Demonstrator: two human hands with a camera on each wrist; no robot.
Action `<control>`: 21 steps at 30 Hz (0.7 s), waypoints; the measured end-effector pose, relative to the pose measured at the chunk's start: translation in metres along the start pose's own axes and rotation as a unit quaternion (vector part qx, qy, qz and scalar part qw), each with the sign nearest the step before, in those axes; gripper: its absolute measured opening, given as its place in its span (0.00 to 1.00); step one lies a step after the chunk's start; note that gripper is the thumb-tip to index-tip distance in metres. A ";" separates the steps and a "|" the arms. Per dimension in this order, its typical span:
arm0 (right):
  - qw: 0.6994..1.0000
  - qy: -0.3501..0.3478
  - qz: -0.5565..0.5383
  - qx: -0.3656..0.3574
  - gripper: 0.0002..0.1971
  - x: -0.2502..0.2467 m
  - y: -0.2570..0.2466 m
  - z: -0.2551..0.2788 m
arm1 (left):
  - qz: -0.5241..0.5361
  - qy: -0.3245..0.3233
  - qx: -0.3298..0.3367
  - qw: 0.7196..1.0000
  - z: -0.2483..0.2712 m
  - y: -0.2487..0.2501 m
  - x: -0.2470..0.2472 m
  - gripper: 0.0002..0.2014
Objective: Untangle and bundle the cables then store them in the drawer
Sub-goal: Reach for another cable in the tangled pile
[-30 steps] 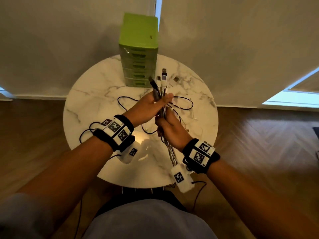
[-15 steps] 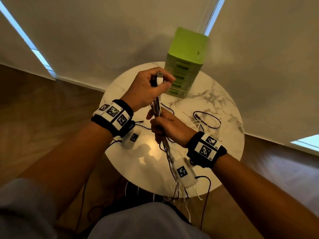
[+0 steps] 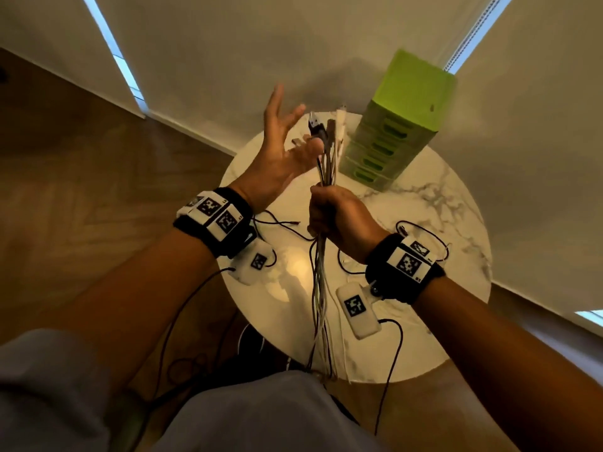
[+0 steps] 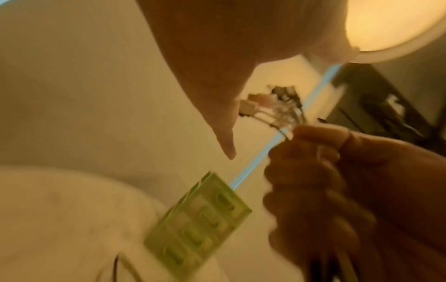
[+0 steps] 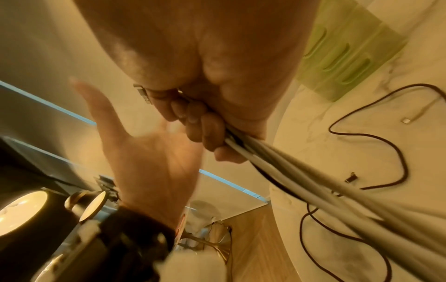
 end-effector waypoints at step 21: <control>0.989 -0.139 -0.022 -0.043 0.18 0.115 -0.080 -0.025 | -0.475 0.149 -0.144 0.855 0.078 0.005 -0.172 0.16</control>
Point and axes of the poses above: each hand's wrist, its own z-axis away from the middle knuckle, its own x-axis out of the palm, y = z × x, the point moved 1 cm from there along -z, towards the middle knuckle, and after that the axes turned 10 degrees about z, right-handed, at the moved point
